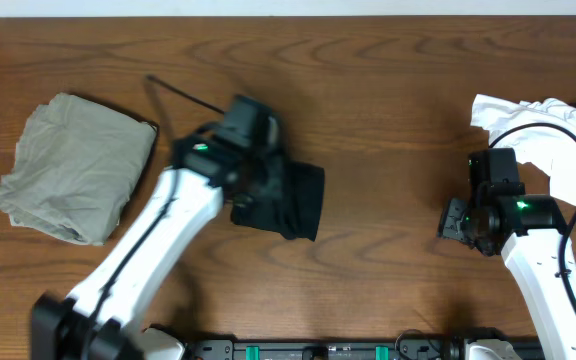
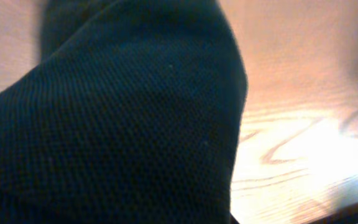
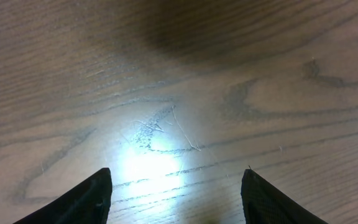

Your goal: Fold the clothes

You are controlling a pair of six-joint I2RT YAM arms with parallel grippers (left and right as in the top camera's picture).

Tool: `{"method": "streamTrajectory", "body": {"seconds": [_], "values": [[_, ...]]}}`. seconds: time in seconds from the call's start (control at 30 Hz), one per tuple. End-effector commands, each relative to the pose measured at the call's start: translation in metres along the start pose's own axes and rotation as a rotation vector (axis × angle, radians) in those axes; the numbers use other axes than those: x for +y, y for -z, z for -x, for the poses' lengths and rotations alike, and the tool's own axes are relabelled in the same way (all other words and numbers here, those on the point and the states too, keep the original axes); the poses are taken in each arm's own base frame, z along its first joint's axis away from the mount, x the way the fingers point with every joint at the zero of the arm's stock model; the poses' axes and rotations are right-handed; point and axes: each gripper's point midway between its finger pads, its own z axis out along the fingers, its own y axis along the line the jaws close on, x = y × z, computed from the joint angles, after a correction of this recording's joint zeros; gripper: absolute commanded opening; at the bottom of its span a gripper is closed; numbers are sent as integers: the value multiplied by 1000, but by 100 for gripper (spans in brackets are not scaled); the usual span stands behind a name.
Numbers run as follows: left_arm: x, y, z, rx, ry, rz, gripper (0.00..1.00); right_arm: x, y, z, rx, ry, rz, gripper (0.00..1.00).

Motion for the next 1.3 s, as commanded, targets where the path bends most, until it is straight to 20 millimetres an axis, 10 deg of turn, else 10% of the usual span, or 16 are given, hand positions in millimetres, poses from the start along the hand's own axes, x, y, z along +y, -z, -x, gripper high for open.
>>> {"method": "streamTrajectory", "body": {"seconds": [0.0,0.43,0.57,0.67,1.03,1.27], "values": [[-8,-26,-8,66,-13,46,6,-1,6,5,-21,0,5,64],[-25,-48,-13,89,-64,32,9,-1,6,5,-19,0,9,64],[-41,-49,-17,103,-105,-32,67,0,6,5,-20,0,11,63],[-48,-50,-22,109,-186,-39,92,0,6,5,-20,0,11,63],[-28,-27,0,1,-208,22,93,17,7,3,-2,43,111,63],[10,-10,25,-92,-204,154,87,94,35,-8,15,274,590,70]]}}
